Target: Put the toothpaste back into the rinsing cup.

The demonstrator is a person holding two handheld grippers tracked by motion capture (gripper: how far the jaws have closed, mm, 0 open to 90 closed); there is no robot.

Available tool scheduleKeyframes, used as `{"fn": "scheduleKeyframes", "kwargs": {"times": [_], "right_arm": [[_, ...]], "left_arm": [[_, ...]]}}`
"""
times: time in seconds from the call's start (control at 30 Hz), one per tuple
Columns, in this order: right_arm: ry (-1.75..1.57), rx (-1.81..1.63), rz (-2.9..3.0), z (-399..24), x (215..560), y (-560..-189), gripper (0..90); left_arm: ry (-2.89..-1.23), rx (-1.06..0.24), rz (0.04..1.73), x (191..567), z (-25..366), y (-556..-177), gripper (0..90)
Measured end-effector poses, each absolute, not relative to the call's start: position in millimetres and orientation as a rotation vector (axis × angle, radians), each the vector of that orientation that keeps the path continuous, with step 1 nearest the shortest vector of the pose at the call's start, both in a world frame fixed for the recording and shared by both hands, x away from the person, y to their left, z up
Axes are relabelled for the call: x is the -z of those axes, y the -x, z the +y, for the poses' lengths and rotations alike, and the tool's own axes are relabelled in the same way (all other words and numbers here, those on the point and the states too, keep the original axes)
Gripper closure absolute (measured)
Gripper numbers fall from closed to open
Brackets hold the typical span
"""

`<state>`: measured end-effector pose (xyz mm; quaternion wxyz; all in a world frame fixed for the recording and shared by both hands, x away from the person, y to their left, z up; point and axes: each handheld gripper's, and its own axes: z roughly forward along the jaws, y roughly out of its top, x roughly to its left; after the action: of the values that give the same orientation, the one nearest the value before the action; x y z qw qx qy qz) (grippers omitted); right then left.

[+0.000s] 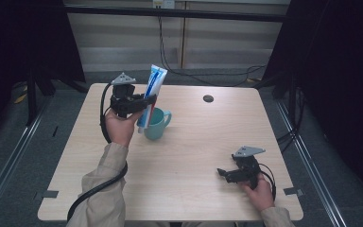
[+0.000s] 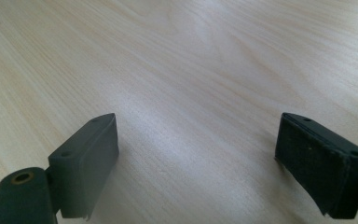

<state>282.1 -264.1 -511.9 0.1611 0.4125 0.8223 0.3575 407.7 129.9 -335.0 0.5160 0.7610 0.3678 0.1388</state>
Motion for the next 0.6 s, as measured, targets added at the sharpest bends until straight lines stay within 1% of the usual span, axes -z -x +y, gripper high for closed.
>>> {"fn": "scheduleKeyframes", "kwargs": {"times": [0.6], "right_arm": [[-1.178, -1.02, 2.347, -264.1, 511.9, -282.0, 12.7]], "left_arm": [[-1.82, -0.341, 0.875, 334.6, 124.5, -421.4, 75.2]]}}
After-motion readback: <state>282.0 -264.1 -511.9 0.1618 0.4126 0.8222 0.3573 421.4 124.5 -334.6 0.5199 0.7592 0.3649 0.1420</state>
